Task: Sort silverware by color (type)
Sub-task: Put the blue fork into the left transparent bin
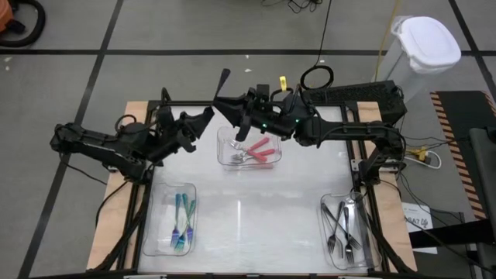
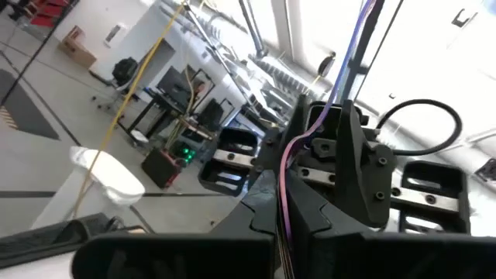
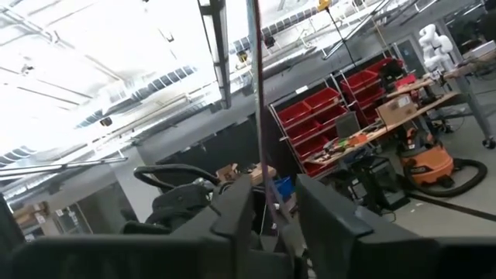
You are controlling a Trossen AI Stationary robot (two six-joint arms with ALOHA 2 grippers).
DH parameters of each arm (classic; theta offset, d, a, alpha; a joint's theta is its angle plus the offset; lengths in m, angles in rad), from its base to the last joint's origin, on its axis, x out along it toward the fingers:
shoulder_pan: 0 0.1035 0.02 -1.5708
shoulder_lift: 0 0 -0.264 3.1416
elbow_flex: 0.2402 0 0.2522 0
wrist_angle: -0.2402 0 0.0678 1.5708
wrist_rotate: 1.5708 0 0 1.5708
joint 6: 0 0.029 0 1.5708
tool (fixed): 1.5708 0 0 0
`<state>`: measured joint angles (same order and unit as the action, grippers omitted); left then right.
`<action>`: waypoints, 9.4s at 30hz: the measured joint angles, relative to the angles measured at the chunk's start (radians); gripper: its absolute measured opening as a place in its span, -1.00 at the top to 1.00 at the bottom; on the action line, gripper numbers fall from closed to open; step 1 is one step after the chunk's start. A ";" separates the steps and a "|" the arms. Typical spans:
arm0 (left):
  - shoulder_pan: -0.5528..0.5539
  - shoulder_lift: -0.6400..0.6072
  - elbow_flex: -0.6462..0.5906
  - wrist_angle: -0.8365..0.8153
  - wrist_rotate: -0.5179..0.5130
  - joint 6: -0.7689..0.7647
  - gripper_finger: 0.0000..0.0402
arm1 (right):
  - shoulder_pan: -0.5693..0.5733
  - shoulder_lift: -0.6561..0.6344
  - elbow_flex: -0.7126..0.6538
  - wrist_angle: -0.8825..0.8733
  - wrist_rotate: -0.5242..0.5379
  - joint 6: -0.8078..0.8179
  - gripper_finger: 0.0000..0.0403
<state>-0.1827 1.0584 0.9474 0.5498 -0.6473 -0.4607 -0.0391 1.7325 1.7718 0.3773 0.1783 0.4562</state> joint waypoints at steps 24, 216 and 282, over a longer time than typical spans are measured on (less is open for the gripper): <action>0.012 -0.001 0.000 -0.017 0.023 -0.002 1.00 | -0.019 0.000 0.000 0.011 -0.079 0.022 0.87; -0.163 -0.586 -0.010 -1.103 0.498 -0.383 0.98 | 0.306 -0.084 0.001 -0.955 -0.147 -0.207 0.14; -0.800 -0.602 -0.745 -0.739 -0.124 -0.879 0.98 | 0.375 -0.085 0.001 -0.933 -0.074 0.122 0.14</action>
<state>-0.9823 0.4561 0.2024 -0.1895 -0.7709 -1.3401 0.3355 1.6478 1.7729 -0.5559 0.1039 0.5785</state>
